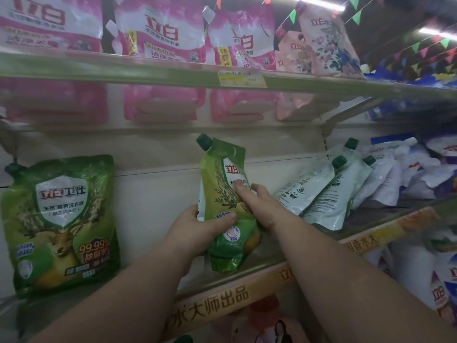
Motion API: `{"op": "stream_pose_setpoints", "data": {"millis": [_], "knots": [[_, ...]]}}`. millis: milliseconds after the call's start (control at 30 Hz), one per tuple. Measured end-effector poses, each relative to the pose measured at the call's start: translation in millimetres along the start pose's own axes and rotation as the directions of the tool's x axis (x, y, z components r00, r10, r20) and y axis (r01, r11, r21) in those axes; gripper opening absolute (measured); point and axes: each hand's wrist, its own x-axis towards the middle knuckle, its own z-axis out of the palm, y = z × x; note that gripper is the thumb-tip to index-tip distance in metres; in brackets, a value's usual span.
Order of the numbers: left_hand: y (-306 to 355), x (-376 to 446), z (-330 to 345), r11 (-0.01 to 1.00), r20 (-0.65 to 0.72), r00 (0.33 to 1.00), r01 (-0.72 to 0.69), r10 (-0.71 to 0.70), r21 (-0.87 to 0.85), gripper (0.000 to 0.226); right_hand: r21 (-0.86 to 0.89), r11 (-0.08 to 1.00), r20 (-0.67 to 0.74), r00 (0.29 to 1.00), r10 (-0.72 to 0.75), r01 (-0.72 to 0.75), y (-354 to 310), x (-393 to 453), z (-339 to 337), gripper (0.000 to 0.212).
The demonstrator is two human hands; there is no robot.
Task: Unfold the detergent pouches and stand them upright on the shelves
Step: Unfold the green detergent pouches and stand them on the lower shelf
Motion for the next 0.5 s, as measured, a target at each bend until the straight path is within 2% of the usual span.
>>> {"op": "stream_pose_setpoints", "data": {"millis": [100,200,267,367,500], "knots": [[-2,1,-2,1.0,-0.01,1.0,-0.006,0.006,-0.003,0.054,0.133,0.982,0.18,0.978,0.107,-0.132,-5,-7,1,0.089],[-1,1,-4,0.995,-0.088,0.993,-0.069,0.075,0.07,0.055,0.157,0.978,0.19,0.976,0.105,-0.136,-2,-9,-3,0.076],[0,0,-5,0.98,-0.154,0.978,-0.115,0.14,0.16,0.061,0.108,0.987,0.181,0.979,0.094,-0.115,-2,-5,-1,0.078],[1,-3,-6,0.965,-0.209,0.96,-0.137,0.185,0.225,0.072,-0.003,0.994,0.094,0.99,0.105,-0.105,2,5,2,0.101],[3,-7,-7,0.92,-0.265,0.926,-0.167,0.27,0.355,0.081,-0.008,0.993,0.018,0.993,0.115,-0.115,13,25,3,0.116]]}}
